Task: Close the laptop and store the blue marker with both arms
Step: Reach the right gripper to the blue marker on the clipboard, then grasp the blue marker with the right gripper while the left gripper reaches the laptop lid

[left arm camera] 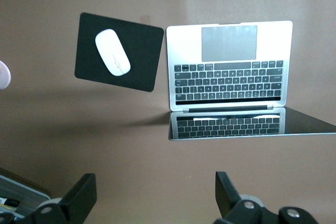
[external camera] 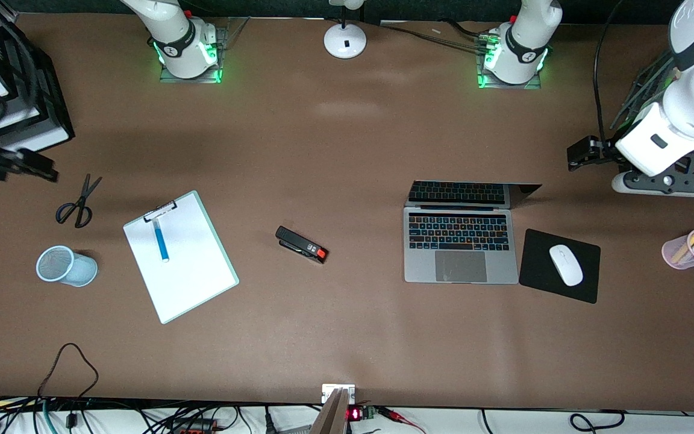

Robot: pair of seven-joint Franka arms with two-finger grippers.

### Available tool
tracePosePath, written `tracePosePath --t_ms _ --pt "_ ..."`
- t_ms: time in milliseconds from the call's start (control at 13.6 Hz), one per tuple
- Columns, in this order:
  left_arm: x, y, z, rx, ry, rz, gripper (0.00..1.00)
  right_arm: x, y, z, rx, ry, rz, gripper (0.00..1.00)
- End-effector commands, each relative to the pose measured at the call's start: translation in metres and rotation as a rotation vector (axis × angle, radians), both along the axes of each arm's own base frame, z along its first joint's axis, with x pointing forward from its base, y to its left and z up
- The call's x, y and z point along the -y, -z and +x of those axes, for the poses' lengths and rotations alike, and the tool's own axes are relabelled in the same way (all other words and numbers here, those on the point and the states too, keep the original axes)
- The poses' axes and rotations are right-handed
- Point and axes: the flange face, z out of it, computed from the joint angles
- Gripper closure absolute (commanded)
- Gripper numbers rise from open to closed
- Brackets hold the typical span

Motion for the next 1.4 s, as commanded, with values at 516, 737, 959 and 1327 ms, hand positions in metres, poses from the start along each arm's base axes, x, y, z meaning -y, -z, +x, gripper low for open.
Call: tracePosePath --t_ms 516,737,959,1327 --pt "0.030 0.025 -0.003 -0.147 0.060 0.002 0.96 -0.039 0.142 0.067 0.008 -0.202 -0.007 0.00" --pt "0.028 0.023 -0.003 -0.150 0.064 -0.004 1.00 -0.050 0.191 0.078 -0.001 -0.243 -0.008 0.00" --pt "0.029 0.022 -0.010 -0.176 0.064 -0.001 1.00 -0.063 0.228 0.084 0.010 -0.302 0.000 0.00" --pt "0.066 0.047 -0.032 -0.257 -0.024 -0.067 1.00 -0.066 0.282 0.085 0.002 -0.396 0.010 0.00"
